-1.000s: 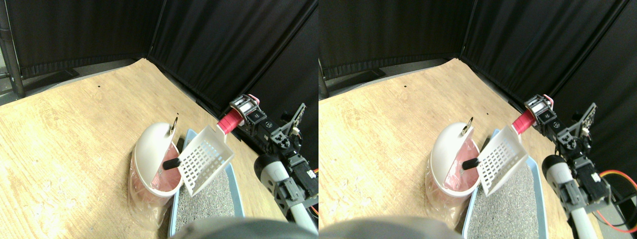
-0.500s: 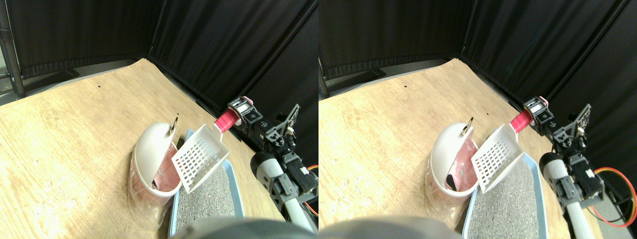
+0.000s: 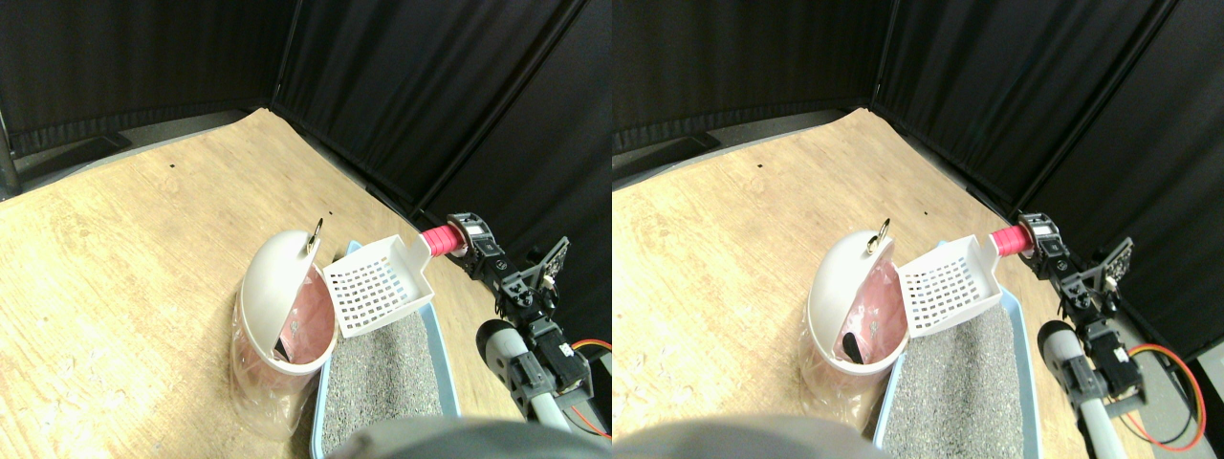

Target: Scoop (unimanual)

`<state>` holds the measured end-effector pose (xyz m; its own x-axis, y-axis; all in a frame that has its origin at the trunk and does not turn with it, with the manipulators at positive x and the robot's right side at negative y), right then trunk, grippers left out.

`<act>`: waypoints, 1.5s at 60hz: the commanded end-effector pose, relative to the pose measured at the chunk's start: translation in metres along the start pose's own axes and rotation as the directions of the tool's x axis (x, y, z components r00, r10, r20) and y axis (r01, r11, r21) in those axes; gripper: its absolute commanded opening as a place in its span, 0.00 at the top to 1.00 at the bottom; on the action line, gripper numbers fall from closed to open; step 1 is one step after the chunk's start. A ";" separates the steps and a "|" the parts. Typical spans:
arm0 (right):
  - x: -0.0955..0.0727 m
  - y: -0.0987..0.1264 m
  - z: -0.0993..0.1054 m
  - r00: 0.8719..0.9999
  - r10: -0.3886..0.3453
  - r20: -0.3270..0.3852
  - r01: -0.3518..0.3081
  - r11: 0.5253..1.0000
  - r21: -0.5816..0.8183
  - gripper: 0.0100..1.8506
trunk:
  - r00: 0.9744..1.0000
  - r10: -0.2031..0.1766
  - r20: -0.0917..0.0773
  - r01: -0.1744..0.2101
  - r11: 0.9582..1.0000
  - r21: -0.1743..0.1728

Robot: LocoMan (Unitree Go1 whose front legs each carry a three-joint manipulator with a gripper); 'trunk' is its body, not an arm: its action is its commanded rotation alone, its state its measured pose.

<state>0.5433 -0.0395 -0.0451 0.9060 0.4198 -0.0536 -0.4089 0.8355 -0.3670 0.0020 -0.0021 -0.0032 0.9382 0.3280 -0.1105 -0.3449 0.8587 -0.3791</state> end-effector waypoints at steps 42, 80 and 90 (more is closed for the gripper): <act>-0.070 -0.103 -0.069 0.923 -0.359 0.141 0.281 0.875 0.394 0.97 | 0.972 -0.225 -0.062 0.233 0.952 0.199; -0.117 -0.115 -0.142 0.882 -0.464 0.083 0.364 0.782 0.505 0.97 | 0.958 -0.264 -0.116 0.284 0.931 0.231; -0.115 -0.101 -0.149 0.889 -0.454 0.052 0.367 0.777 0.511 0.97 | 0.958 -0.259 -0.124 0.281 0.932 0.228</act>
<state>0.4976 -0.2316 -0.1447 0.9922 0.0081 0.1241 -0.0256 0.9898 0.1402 0.0003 -0.0038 -0.0070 0.9922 0.0396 -0.1182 -0.0581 0.9858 -0.1579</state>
